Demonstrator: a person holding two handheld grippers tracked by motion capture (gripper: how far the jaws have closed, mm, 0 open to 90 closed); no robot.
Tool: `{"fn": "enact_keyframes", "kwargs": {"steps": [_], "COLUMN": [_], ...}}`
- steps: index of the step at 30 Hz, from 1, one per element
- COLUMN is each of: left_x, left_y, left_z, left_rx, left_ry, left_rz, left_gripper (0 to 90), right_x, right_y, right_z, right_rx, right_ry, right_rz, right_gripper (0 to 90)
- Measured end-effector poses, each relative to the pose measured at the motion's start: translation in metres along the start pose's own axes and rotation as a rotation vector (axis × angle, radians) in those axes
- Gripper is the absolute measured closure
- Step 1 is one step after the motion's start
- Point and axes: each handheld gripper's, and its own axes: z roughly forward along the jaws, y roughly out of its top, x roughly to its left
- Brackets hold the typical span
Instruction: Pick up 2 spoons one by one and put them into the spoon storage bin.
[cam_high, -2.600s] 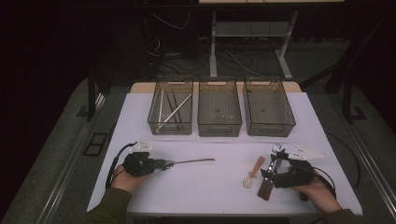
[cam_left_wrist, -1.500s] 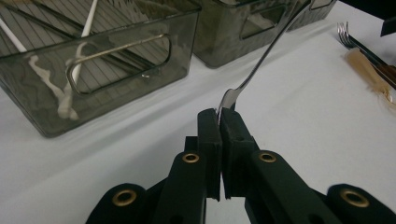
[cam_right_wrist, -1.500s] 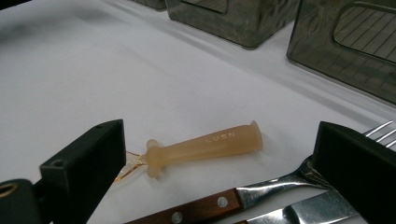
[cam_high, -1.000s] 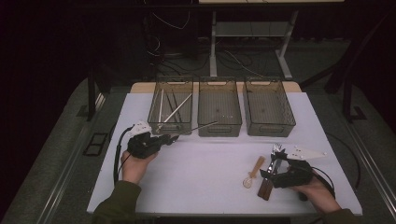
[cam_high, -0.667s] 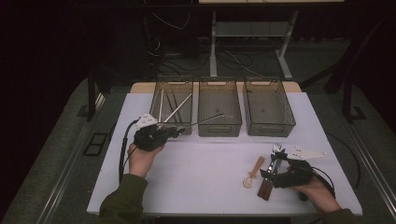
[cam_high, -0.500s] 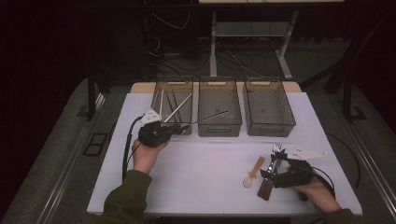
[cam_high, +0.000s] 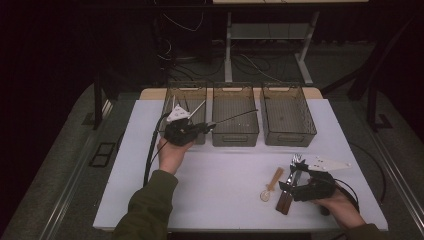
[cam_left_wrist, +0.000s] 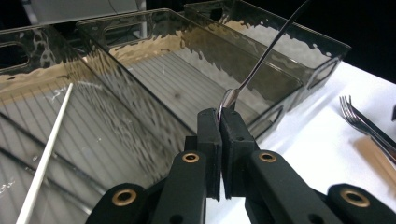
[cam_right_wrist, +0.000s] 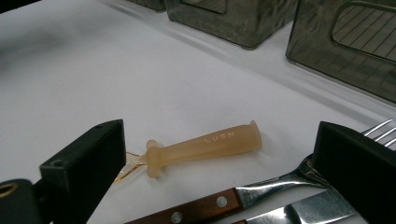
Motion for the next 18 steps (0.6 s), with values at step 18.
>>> {"fn": "enact_keyframes", "kwargs": {"steps": [18], "left_x": [-0.003], "left_y": [0.022], "left_z": [0.056], "left_rx": [0.052], "left_ry": [0.07], "left_rz": [0.001], "left_gripper": [87.2], "right_x": [0.001], "right_y": [0.001], "right_z": [-0.002], "right_rx": [-0.009], "right_ry": [0.005], "right_rz": [0.001], "right_gripper": [3.2]}}
